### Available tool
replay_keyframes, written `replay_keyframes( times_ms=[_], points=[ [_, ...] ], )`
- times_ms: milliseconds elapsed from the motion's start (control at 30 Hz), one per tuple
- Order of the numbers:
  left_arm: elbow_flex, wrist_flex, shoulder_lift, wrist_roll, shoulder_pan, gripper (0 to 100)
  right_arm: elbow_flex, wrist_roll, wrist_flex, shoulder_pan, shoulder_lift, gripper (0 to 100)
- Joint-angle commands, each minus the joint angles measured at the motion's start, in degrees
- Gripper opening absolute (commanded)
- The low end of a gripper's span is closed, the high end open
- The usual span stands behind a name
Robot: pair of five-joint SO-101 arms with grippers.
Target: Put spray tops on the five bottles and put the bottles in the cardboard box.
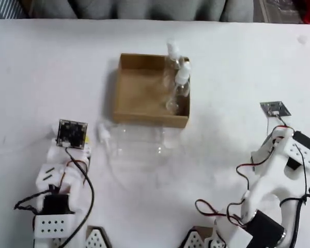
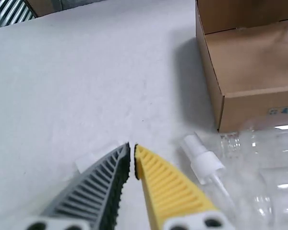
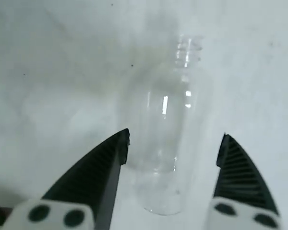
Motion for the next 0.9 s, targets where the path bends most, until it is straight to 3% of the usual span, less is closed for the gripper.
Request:
replay_keyframes(
  times_ms=[0, 200, 867],
  points=[
    [-0.26, 0.7, -0.48, -0.44, -0.48, 2, 0.26, 0.0, -4.26, 0.13, -0.48, 24.0],
    [-0.26, 0.7, -0.48, -0.44, -0.4, 2, 6.15, -0.35, -12.79, -2.86, -0.57, 23.8],
    [-0.26, 0.79, -0.48, -0.44, -0.48, 2, 5.89, 4.13, -10.07, -3.65, -0.48, 24.1]
  ],
)
